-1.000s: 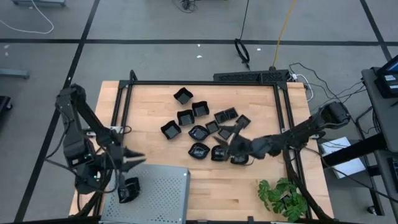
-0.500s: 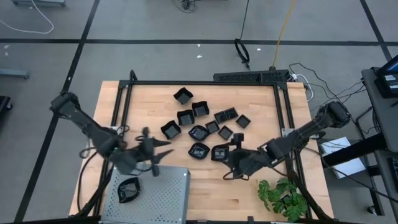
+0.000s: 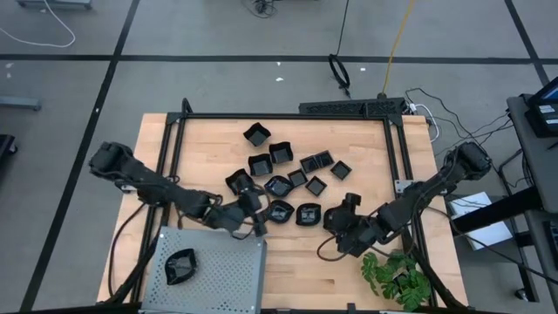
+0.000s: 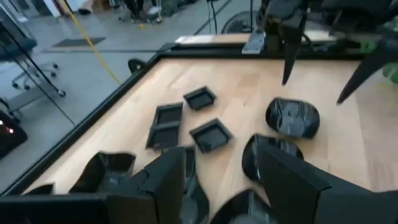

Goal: Pick & Place Mini shaped plates
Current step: Stack the leaf-shaped plate on top of the other leaf-shaped plate on the shelf

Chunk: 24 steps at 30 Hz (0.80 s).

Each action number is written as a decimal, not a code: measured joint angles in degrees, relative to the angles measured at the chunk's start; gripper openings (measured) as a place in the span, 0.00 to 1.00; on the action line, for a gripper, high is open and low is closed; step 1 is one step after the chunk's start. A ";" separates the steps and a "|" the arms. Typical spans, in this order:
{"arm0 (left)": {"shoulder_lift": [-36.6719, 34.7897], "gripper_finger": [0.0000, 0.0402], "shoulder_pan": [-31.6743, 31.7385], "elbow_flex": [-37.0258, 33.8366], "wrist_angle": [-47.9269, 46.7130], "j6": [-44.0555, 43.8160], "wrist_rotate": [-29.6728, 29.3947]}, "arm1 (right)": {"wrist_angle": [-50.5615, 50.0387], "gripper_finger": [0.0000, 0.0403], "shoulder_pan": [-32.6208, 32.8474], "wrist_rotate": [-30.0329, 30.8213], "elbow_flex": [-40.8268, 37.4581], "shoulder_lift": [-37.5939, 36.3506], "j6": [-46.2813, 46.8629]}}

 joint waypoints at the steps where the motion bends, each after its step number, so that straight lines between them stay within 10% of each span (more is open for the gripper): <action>1: 0.75 0.50 0.39 0.00 1.92 0.80 0.02 | 0.02 0.81 0.00 -0.39 -0.63 0.00 1.06; 11: -1.91 0.45 -0.40 0.07 7.13 10.05 2.64 | 18.32 0.81 -0.02 -11.81 -11.80 0.00 -1.85; 24: -5.73 0.42 -2.29 0.07 5.99 12.48 4.87 | 20.17 0.64 -0.02 -10.62 -15.63 0.02 -2.70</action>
